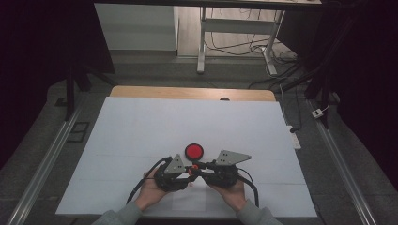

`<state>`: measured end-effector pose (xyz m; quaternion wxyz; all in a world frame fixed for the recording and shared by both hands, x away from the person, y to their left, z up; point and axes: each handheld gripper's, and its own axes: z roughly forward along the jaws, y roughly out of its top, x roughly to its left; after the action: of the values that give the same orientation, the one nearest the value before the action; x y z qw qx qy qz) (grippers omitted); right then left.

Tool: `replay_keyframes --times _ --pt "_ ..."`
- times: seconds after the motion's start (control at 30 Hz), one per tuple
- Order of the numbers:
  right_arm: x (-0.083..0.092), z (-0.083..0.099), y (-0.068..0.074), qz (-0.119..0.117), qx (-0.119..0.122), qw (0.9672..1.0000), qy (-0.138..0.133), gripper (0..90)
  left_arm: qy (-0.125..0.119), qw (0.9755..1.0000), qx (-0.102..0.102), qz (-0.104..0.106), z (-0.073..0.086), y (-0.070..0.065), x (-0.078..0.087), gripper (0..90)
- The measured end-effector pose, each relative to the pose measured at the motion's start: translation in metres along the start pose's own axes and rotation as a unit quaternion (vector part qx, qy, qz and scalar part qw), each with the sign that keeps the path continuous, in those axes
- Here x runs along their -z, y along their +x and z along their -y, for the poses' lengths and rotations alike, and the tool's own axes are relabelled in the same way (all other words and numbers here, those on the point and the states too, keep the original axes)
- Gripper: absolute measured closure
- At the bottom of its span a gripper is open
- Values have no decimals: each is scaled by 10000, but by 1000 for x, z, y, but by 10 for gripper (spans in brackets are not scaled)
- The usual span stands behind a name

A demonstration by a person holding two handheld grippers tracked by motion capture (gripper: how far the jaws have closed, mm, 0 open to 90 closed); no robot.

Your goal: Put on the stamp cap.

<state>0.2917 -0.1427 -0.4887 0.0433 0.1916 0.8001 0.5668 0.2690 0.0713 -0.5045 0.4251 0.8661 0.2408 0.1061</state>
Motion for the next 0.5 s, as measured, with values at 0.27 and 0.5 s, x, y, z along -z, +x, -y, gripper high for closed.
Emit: replay_keyframes --times 0.27,0.5 --pt "0 -1 1 16 56 10000 81 724 -12 10000 -37 -30 0 -1 -1 644" --pt "0 -3 1 30 58 9998 177 724 21 9997 -184 -148 0 -3 -1 647"
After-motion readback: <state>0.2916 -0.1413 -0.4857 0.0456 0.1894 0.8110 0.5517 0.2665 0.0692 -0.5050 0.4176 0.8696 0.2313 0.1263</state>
